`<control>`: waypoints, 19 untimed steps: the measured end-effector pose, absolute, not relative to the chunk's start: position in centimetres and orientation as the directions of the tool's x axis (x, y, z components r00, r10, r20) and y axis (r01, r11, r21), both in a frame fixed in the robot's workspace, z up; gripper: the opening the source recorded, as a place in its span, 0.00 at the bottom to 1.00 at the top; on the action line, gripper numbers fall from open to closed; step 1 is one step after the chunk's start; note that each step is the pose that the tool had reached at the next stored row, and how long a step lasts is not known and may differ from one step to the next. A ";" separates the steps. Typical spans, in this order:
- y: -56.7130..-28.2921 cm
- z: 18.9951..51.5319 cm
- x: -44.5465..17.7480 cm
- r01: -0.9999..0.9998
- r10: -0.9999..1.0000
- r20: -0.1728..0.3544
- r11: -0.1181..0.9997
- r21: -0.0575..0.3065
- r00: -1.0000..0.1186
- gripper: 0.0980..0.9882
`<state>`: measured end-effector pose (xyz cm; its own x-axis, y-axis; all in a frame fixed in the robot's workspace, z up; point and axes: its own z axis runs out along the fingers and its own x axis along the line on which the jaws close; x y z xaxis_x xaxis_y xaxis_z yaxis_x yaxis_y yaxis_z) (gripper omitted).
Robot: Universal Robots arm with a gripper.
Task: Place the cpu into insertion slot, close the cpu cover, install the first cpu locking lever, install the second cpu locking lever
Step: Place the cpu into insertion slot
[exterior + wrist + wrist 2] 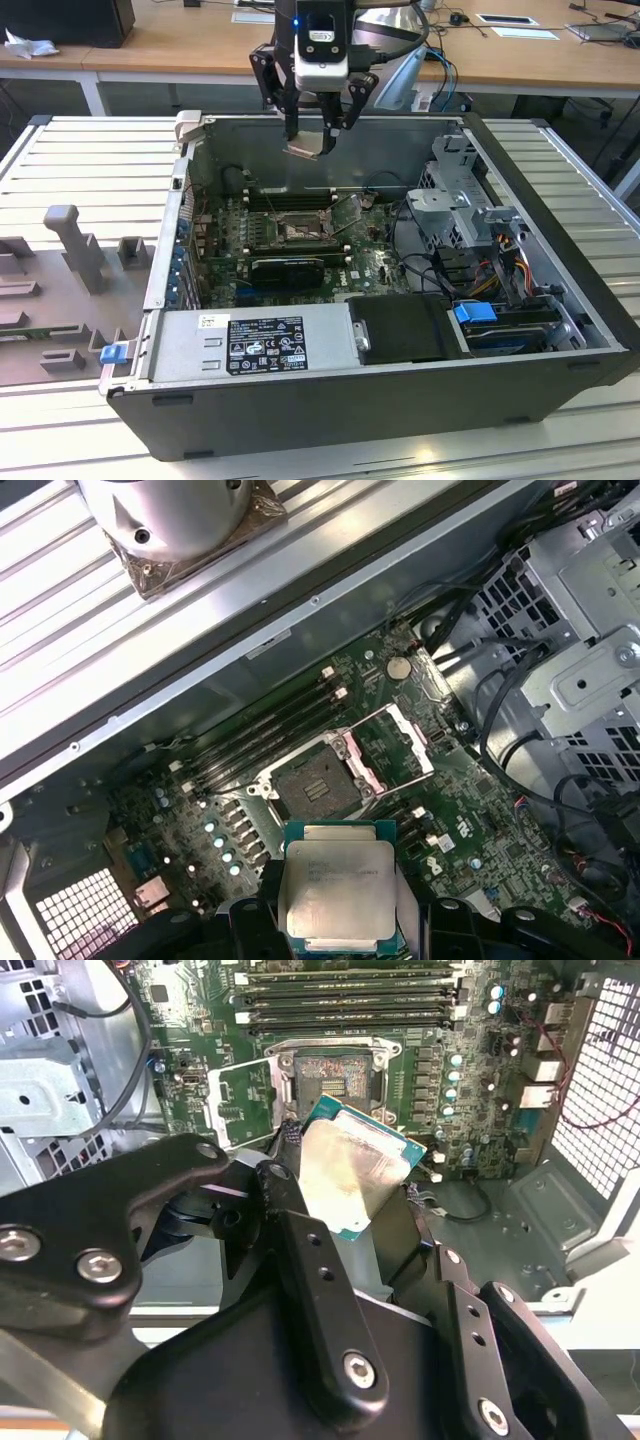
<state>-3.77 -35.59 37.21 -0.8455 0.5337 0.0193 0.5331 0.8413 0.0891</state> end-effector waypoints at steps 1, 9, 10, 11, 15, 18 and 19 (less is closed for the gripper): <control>-35.6 37.2 -3.8 0.537 0.538 0.019 0.839 0.089 -0.843 0.48; -35.6 37.2 -3.8 0.608 0.609 0.019 0.789 0.089 -0.793 0.48; -35.6 37.2 -3.8 0.614 0.615 0.019 0.785 0.089 -0.789 0.48; -35.6 37.2 -3.8 0.618 0.619 0.019 0.781 0.089 -0.785 0.48; -35.6 37.2 -3.8 0.637 0.638 0.019 0.766 0.089 -0.770 0.48; -35.6 37.2 -3.8 0.654 0.655 0.019 0.751 0.089 -0.755 0.48; -35.6 37.2 -3.8 0.657 0.659 0.019 0.748 0.089 -0.752 0.48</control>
<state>-3.77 -35.59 37.19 -0.7523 0.6585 0.0193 0.6573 0.7483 0.0891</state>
